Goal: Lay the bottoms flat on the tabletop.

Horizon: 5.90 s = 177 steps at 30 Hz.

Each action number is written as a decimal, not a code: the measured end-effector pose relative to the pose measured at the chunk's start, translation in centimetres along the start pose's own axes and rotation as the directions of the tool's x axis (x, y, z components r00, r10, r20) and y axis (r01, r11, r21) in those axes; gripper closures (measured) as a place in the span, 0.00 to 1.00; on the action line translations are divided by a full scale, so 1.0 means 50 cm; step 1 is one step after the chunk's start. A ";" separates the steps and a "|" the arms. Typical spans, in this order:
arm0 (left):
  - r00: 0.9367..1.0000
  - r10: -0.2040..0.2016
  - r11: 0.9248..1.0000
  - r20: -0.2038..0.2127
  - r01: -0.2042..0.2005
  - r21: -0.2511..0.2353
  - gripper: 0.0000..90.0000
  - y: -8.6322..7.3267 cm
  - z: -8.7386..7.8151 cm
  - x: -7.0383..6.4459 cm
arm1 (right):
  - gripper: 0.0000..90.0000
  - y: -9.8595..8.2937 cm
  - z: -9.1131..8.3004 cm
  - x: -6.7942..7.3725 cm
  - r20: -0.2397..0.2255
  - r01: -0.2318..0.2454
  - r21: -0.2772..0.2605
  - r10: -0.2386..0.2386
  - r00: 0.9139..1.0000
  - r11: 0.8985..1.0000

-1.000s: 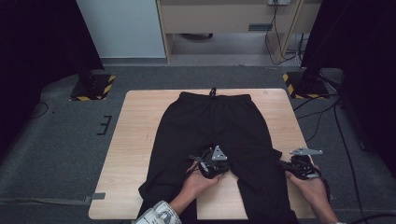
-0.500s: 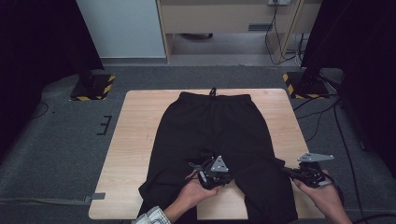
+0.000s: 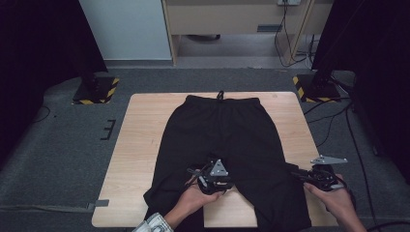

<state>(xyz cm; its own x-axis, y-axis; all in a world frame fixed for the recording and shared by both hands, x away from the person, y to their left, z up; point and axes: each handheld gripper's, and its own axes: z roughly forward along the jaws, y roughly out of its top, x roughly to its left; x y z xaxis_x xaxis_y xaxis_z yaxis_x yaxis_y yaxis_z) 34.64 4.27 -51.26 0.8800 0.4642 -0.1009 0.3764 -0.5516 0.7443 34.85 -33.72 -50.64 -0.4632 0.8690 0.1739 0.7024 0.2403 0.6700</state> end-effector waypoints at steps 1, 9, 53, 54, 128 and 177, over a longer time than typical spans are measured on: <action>1.000 0.000 1.000 -0.006 0.000 -0.008 0.61 0.001 0.000 0.000 | 0.53 0.002 0.004 0.000 0.007 -0.007 -0.003 0.007 1.000 1.000; 1.000 -0.011 0.998 -0.003 0.010 -0.070 0.55 0.020 0.012 -0.005 | 0.57 0.018 0.027 0.006 0.042 -0.004 -0.020 0.005 0.999 1.000; 0.951 -0.199 0.966 -0.235 0.150 -0.212 0.37 -0.073 -0.241 0.162 | 1.00 0.137 0.161 -0.045 0.190 -0.030 0.002 0.029 0.981 1.000; 0.945 -0.205 0.966 -0.256 0.154 -0.206 0.37 -0.079 -0.245 0.174 | 0.99 0.140 0.163 -0.052 0.193 -0.046 -0.001 0.046 0.980 0.999; 0.957 -0.179 0.979 -0.230 0.195 0.052 0.31 -0.273 -0.316 -0.017 | 0.43 0.136 0.174 0.190 -0.017 0.162 -0.125 -0.165 0.986 0.979; 0.873 -0.290 0.955 -0.391 0.288 -0.065 0.13 -0.246 -0.409 0.303 | 0.13 0.086 0.087 0.017 0.221 0.064 -0.149 -0.030 0.975 0.987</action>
<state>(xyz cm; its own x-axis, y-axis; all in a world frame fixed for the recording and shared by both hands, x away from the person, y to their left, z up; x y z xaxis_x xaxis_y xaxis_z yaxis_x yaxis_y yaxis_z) 37.39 32.27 -48.45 0.5459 0.8366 -0.0462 0.5945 -0.3479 0.7250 39.84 -30.08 -50.75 -0.3531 0.9355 -0.0103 0.5830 0.2286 0.7796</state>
